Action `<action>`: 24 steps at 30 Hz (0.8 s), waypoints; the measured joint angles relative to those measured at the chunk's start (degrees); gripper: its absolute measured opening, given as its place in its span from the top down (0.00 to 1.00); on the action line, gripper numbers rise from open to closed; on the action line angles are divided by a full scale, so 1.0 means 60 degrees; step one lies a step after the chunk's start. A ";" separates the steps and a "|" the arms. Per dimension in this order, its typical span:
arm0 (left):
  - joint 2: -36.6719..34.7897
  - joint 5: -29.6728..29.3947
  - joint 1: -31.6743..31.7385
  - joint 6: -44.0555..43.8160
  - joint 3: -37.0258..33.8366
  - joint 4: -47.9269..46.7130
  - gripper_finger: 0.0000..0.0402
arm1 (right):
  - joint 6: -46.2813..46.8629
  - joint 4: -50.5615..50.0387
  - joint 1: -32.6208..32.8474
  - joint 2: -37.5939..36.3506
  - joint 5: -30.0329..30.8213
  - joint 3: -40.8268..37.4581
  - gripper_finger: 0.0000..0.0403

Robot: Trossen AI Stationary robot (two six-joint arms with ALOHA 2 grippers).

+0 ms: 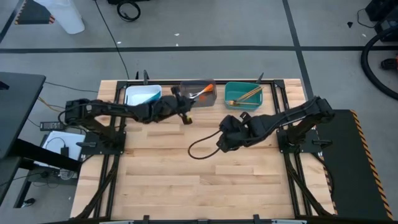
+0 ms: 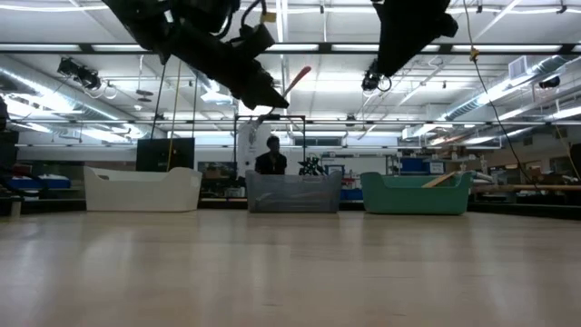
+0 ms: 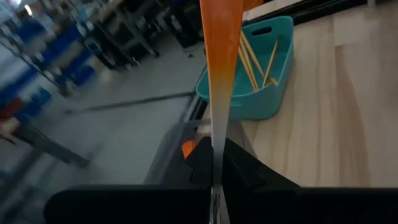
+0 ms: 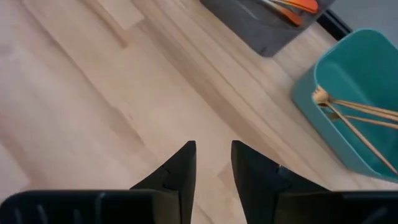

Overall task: Sort silverware by color (type)
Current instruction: Put the orange fork into the black bin

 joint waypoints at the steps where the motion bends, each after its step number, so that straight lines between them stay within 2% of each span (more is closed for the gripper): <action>1: 0.0000 0.0228 0.0183 -0.0212 0.0100 -0.0224 0.94 | 0.0003 0.0036 0.0004 -0.0004 0.0084 -0.0112 0.73; 8: 0.0000 0.2293 0.1321 -0.1565 0.0525 -0.0829 0.94 | 0.0006 0.0324 0.0065 0.0000 0.0776 -0.0719 0.78; 11: 0.0000 0.2865 0.1663 -0.2143 0.0644 -0.0821 0.94 | 0.0173 0.0435 0.0198 -0.0001 0.1226 -0.0919 0.79; 15: 0.0000 0.3046 0.1907 -0.2766 0.0747 -0.0827 0.94 | 0.0884 0.0806 0.0404 0.0000 0.1918 -0.1251 0.78; 24: 0.0000 0.3067 0.2006 -0.2801 0.0767 -0.0678 0.94 | 0.1082 0.2757 0.0939 0.0000 0.2416 -0.2143 0.78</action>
